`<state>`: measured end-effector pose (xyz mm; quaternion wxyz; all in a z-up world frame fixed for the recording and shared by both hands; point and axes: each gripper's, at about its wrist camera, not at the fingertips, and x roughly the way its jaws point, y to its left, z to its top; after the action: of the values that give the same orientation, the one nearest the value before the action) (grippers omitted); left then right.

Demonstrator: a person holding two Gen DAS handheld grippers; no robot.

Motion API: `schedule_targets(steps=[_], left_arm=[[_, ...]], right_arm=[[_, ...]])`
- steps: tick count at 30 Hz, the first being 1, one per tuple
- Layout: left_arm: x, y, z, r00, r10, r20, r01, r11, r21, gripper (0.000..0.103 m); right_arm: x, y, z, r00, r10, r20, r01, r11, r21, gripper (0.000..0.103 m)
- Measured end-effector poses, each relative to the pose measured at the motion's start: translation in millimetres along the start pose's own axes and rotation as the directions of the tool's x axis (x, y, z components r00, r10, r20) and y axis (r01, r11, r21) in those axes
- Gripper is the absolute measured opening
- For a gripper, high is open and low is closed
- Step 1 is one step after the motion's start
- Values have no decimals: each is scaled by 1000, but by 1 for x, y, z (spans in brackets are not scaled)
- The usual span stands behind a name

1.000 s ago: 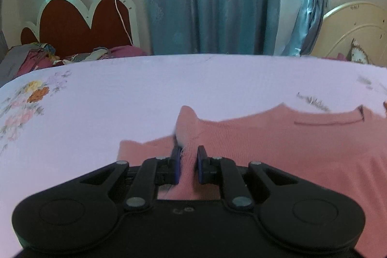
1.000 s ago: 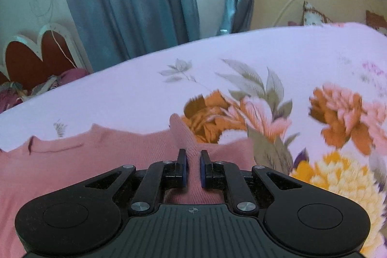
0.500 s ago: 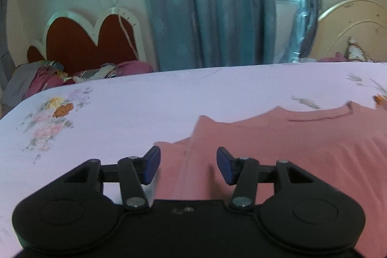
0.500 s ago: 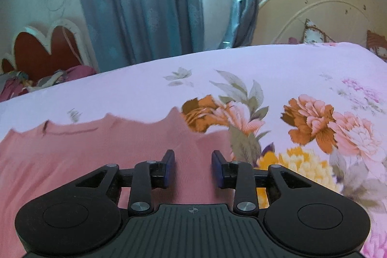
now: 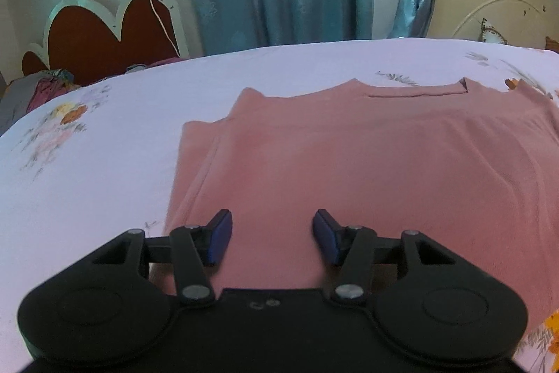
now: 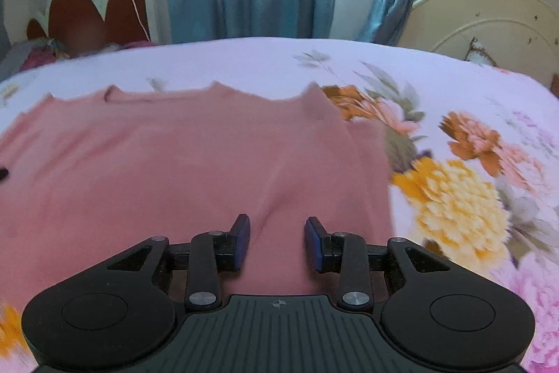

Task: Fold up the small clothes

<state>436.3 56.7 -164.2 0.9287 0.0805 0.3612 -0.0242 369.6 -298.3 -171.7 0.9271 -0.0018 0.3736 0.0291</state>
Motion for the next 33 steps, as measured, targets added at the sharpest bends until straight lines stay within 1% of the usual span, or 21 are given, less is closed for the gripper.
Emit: schedule_targets(steps=[1,4,8,9,11,13,14,17,19,24,27,28,33], left_arm=[[-1,1,0,1000,3,-5,-3,1000,-9,53],[-5,3,0,1000,16,-20,-16,1000,-20,53],[-13,2,-1,999,30,-38,-31,999,-27,52],[-16,2,-1,999,31,-42,-32,999,-36,51],[-22,0,-1,999,28,-47,-30,999,-44,51],[-27,-3,-1,998,15,-54,-18,999,-47,51],[-29,-4,-2,998,8,-57,-11,999,-49,51],[-33,-8,-6,997,-5,-77,0,998,-60,52],[-35,-10,-13,995,-10,-102,4,998,-64,54],[-39,-15,-24,994,5,-109,-9,999,-36,56],[-40,-11,-26,992,-12,-122,3,997,-75,56],[-39,-10,-27,992,-16,-123,5,996,-86,56],[-40,-13,-29,994,-7,-113,1,998,-62,56]], right_arm=[[-1,-2,-2,1000,-27,-12,26,1000,-10,34],[-7,-13,-7,999,-38,-28,39,999,22,33],[-16,-5,-5,997,-63,-45,63,998,16,34],[-22,-2,-4,998,-51,-32,52,998,30,34],[-35,9,-3,1000,4,8,-5,998,55,34],[-40,23,-3,999,28,17,-28,999,43,34],[-40,31,-5,999,32,8,-33,999,23,34],[-31,41,-15,999,4,-41,-4,1000,-11,34],[-31,39,-20,999,0,-46,0,1000,-3,34],[-32,39,-23,995,-8,-95,9,1000,15,34],[-34,42,-24,994,-23,-111,26,999,24,34],[-35,43,-25,993,-29,-113,32,999,26,34],[-33,50,-23,991,-61,-123,65,997,28,34]])
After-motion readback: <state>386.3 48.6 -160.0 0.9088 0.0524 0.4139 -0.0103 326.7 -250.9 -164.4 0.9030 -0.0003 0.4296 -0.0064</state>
